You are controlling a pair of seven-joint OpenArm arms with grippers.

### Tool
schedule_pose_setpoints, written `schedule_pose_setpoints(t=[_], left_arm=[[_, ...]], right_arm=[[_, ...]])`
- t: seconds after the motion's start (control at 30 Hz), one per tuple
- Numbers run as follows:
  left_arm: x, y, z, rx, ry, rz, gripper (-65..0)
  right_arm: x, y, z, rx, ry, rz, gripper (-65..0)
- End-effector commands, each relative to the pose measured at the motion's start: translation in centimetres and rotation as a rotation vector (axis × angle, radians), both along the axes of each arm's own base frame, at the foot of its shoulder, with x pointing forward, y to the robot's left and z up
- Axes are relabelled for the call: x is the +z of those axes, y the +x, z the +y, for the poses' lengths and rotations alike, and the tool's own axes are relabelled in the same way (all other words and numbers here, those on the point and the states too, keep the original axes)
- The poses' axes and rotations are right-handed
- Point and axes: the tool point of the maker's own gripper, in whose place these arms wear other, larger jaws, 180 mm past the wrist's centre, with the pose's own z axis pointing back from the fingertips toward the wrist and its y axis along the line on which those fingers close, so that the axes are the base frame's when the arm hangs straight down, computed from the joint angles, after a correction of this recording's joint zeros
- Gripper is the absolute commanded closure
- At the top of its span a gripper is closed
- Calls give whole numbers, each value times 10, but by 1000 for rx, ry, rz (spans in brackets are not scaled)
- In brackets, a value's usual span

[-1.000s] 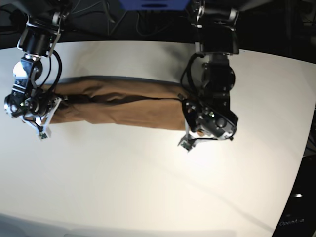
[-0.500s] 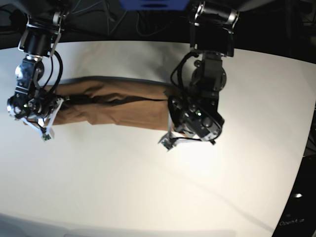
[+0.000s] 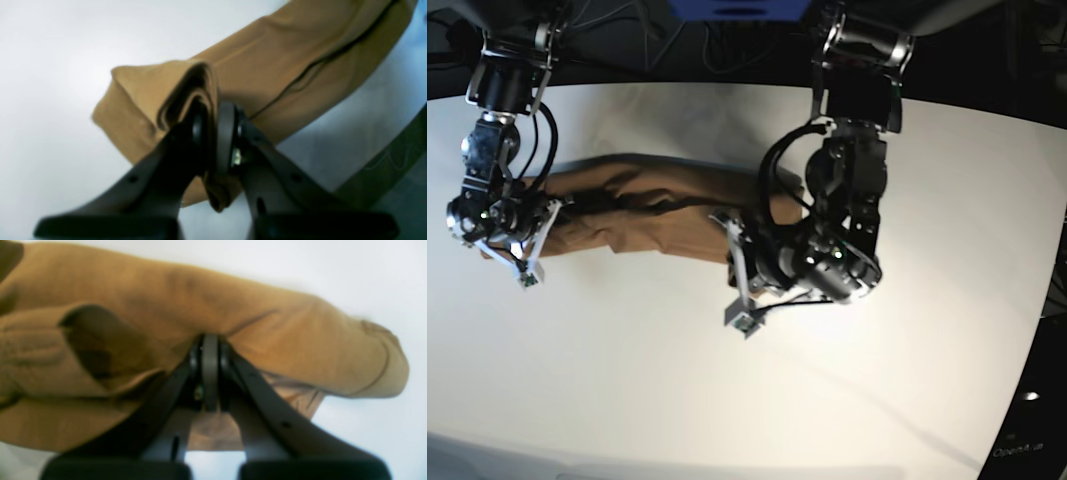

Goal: Fold the T-shirt properly

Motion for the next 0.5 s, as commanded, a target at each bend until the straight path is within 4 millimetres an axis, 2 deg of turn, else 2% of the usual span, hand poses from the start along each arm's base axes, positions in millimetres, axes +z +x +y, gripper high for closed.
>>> schedule_pose_setpoints(t=[0.0,0.1,0.23,0.47], left_arm=[[18,6,-20,-30,-55,-41,-22],[18,-5,-37,-50,-63,-18,-22],[15,-9,-44,-34,-62,11,-22],[-27,-21,-49,-32,-50,122,-22]], right_arm=[[-7,-6,9,20,21,36,-7],[-7,-6,9,20,21,36,-7],[-6,-6,9,20,21,34,-7],[-6,-6,9,20,21,34,-7]])
